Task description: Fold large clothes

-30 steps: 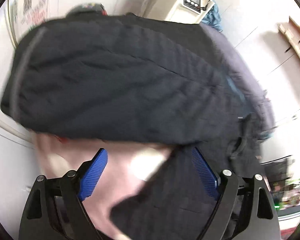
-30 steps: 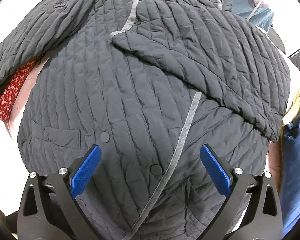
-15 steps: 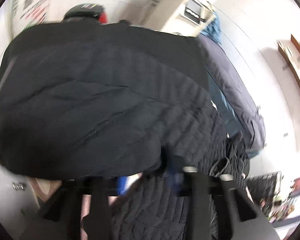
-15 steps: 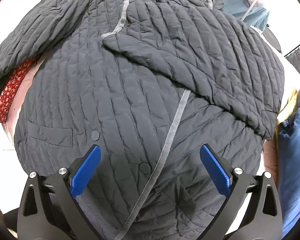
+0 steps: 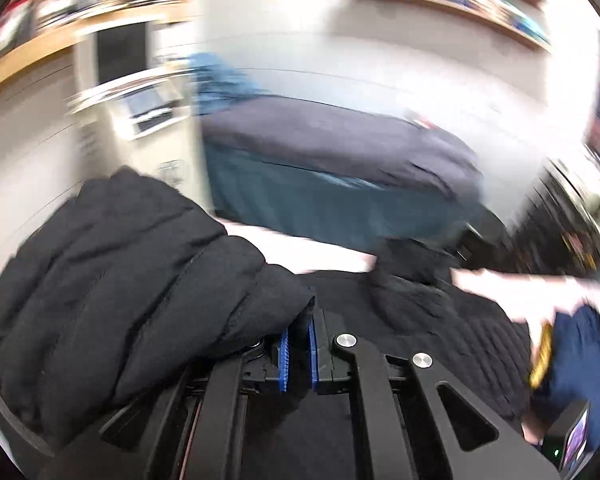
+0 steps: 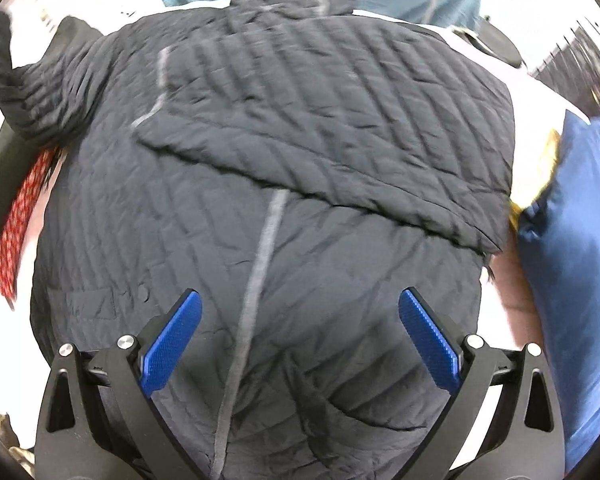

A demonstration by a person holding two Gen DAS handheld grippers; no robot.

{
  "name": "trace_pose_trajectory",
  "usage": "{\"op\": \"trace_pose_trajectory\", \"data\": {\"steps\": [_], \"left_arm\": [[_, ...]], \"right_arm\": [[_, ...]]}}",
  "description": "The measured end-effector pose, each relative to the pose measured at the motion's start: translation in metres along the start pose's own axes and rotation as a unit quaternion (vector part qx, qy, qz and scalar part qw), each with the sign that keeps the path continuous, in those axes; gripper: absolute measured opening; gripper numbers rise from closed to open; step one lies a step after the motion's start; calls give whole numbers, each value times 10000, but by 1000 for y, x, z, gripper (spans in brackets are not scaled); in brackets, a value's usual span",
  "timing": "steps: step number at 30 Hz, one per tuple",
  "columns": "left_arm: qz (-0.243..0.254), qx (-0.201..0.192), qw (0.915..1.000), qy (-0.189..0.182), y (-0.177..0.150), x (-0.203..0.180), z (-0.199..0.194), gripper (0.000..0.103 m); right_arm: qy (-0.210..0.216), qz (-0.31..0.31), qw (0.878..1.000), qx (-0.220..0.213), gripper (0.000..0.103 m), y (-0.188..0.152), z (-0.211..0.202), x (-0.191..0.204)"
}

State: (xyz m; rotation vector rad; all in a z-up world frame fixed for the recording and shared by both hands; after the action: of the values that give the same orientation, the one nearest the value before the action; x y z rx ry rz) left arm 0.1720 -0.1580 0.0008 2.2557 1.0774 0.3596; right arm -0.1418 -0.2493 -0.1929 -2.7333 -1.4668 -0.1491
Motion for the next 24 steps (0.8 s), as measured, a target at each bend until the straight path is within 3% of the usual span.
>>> {"op": "trace_pose_trajectory", "data": {"steps": [3,5,7,8,10,11,12,15,17,20,24], "left_arm": [[1228,577,9903,-294,-25,-82,40,7],[1830,1235,9736,-588,-62,-131,74,7],[2085,1810,9592,-614,-99,-153,99,8],[2129,2063,9534,-556,-113,-157,111,14],[2154,2629,9393,-472,-147,-159,129,37],[2161,2828,9333,-476,-159,-161,134,59],[2179,2844,9320,-550,-166,-162,133,72],[2448,2550,9333,-635,-172,-167,118,94],[2646,2333,9333,-679,-173,-167,106,95],[2689,2358,9319,-603,-177,-156,100,95],[2171,2535,9416,-445,-189,-116,98,95]], "right_arm": [[9,312,9995,-79,97,-1,-7,-22],[5,549,9984,-115,97,-4,-12,-39],[10,758,9971,-114,97,-7,-13,-52],[18,863,9962,-110,97,-9,-13,-56],[45,1090,9940,-87,97,-13,-12,-68],[73,1203,9927,-55,97,-16,-11,-75],[92,1275,9918,-16,97,-16,-9,-77],[118,1421,9898,52,97,-16,-3,-82],[141,1430,9896,68,97,-13,-3,-82],[141,1353,9907,-3,97,-2,-6,-79],[64,1177,9929,-166,97,18,-10,-74]]}}
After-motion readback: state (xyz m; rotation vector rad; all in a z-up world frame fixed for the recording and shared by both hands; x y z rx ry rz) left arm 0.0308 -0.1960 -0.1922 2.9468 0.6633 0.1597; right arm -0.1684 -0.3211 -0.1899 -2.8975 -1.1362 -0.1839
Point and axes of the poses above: each gripper's, at about its wrist camera, not at the fingertips, and z roughly the way its jaws point, x to its left, y to its top, the point moved 10 cm from there along z, roughly the way its jaws point, and after that the axes turned 9 degrees about x, right-handed, at the moved point
